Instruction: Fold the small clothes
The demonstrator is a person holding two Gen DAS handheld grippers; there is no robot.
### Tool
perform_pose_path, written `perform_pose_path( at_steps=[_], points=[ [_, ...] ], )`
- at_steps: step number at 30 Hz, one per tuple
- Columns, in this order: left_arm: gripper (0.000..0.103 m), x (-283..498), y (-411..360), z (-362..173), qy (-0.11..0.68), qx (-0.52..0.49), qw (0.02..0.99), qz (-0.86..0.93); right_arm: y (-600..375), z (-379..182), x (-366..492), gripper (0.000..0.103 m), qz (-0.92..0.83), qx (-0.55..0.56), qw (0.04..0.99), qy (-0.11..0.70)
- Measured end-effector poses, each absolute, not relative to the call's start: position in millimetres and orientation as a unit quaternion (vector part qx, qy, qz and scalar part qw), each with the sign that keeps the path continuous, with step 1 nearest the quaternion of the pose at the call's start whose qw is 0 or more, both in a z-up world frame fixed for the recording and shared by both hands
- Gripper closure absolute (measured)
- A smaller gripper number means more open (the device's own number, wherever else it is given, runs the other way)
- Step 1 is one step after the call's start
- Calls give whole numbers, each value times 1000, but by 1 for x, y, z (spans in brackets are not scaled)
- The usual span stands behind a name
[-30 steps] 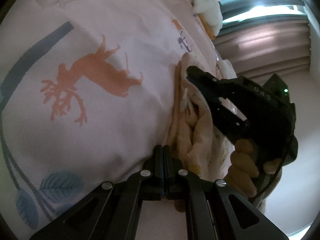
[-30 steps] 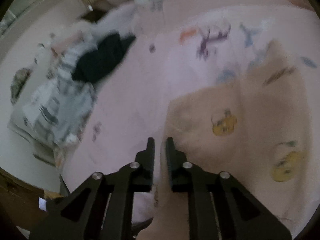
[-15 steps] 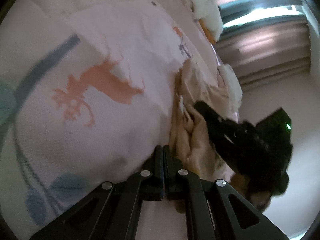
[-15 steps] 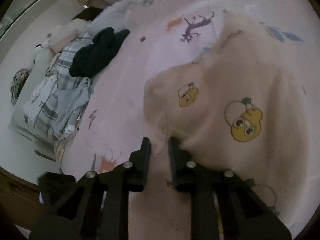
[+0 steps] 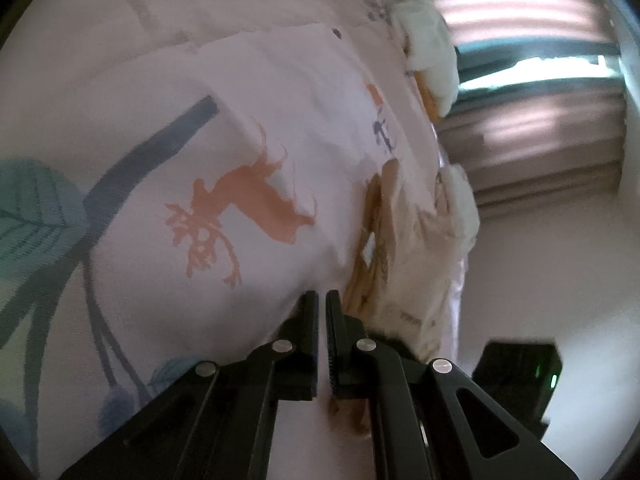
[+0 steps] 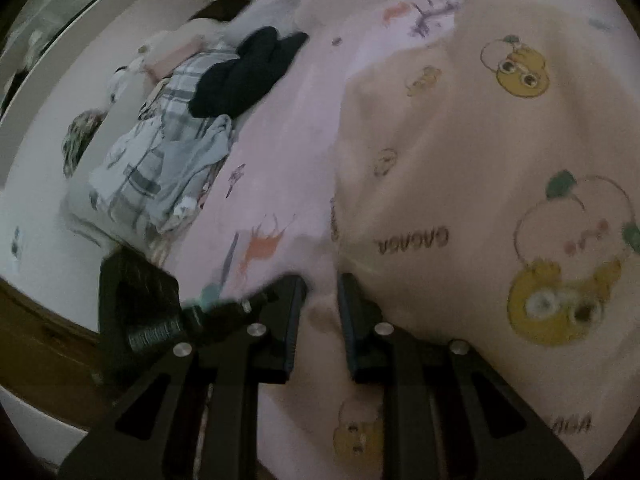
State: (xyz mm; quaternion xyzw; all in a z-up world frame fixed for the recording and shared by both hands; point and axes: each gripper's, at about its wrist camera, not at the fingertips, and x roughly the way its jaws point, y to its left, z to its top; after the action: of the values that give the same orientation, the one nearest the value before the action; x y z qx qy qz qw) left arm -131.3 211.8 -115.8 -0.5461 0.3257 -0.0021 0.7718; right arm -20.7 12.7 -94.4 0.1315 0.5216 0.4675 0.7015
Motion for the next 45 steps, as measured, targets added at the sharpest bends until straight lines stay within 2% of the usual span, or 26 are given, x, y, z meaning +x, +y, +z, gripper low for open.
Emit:
perform_pose_path(
  at_steps=[5, 8, 11, 14, 18, 24, 25, 26, 27, 29, 30, 32, 33, 36, 38, 41, 45],
  points=[
    [96, -131, 210, -109, 299, -539, 788, 13, -3, -87, -31, 81, 492, 150, 657, 551],
    [71, -131, 197, -85, 258, -492, 832, 10, -21, -65, -29, 79, 484, 132, 688, 525],
    [70, -130, 184, -65, 216, -458, 862, -20, -37, -40, -13, 76, 450, 117, 746, 477],
    [70, -120, 171, -53, 186, -460, 862, -107, -46, -22, 15, 76, 413, 124, 784, 447],
    [71, -103, 141, -35, 187, -374, 902, -108, -36, -16, 53, 79, 356, 80, 825, 431],
    [72, -52, 121, -65, 279, -338, 896, -72, -13, -50, 80, 86, 320, 4, 835, 448],
    [75, -42, 122, -76, 300, -340, 890, -56, -15, -60, 81, 86, 309, -5, 836, 453],
    [88, -34, 123, -84, 316, -343, 883, -44, -19, -68, 83, 86, 305, -9, 838, 454],
    [92, -32, 125, -85, 319, -346, 882, -31, -25, -77, 85, 88, 302, -11, 838, 454],
    [93, -33, 133, -88, 314, -369, 874, -45, -42, -87, 88, 89, 313, 13, 837, 450],
    [97, -35, 137, -91, 315, -381, 868, -46, -52, -89, 91, 89, 320, 41, 832, 452],
    [97, -36, 147, -98, 314, -412, 854, -57, -64, -90, 95, 95, 320, 73, 824, 462],
    [97, -36, 151, -100, 313, -426, 847, -64, -68, -88, 94, 103, 311, 71, 826, 464],
    [97, -40, 151, -98, 313, -430, 845, -60, -80, -75, 82, 101, 276, 28, 846, 456],
    [97, -48, 146, -91, 320, -407, 854, -45, -90, -64, 71, 92, 279, 27, 845, 456],
    [97, -66, 146, -81, 322, -382, 866, -16, -102, -59, 51, 87, 298, 39, 838, 456],
    [97, -72, 162, -93, 327, -438, 837, -26, -104, -73, 11, 76, 316, 1, 833, 454]
  ],
)
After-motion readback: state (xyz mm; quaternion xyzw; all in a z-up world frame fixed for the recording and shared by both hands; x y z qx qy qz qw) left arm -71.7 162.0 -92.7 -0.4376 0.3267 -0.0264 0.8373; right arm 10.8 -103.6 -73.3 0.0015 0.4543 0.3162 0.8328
